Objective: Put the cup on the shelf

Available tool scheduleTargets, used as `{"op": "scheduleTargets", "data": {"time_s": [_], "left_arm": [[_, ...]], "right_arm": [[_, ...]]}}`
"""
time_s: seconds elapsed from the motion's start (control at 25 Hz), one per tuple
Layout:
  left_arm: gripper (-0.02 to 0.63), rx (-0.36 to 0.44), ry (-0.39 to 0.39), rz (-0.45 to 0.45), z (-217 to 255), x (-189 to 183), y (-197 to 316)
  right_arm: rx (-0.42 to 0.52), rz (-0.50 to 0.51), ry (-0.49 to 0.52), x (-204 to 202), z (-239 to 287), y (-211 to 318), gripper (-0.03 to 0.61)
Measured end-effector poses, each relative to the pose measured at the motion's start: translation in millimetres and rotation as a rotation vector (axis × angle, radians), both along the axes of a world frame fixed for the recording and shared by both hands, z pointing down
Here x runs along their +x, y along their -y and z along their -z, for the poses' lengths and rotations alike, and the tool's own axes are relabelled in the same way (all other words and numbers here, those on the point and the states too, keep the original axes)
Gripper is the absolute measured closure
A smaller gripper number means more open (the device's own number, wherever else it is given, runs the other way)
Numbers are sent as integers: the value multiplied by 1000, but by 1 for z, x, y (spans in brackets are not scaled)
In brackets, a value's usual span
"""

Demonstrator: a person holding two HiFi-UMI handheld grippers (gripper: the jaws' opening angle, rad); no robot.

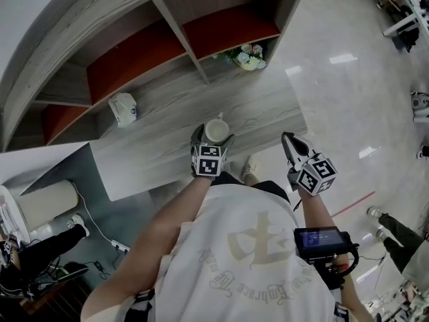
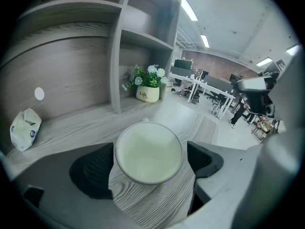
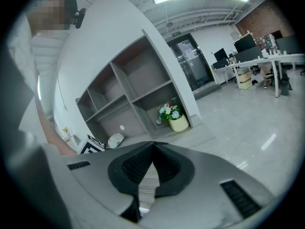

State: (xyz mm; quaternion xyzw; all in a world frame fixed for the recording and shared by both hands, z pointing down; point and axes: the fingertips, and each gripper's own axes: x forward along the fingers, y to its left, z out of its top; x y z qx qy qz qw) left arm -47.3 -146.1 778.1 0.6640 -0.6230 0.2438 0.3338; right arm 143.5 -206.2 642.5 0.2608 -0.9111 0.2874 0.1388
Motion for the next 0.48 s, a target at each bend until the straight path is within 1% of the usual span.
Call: {"op": "scheduleTargets", "data": {"time_s": [0.12,0.16,0.28,0.32,0.48], "left_arm": [[125,3,11,19,4,1,4],[137,2,7,28,4,1,5],[143,6,9,39,0,0,7],[160,4,11,42,-3,0,6],[175,-18,13,44,-7,-1,4]], "right_arm": [[-4,0,-1,3,-1,3,575],[-4,0,-2,4,-1,4,575],[-5,-2,-1,5,-1,8,575],[-4,-3,-2,6,-1,10,575],[-3,-3,-1,6,-1,14,575]]}}
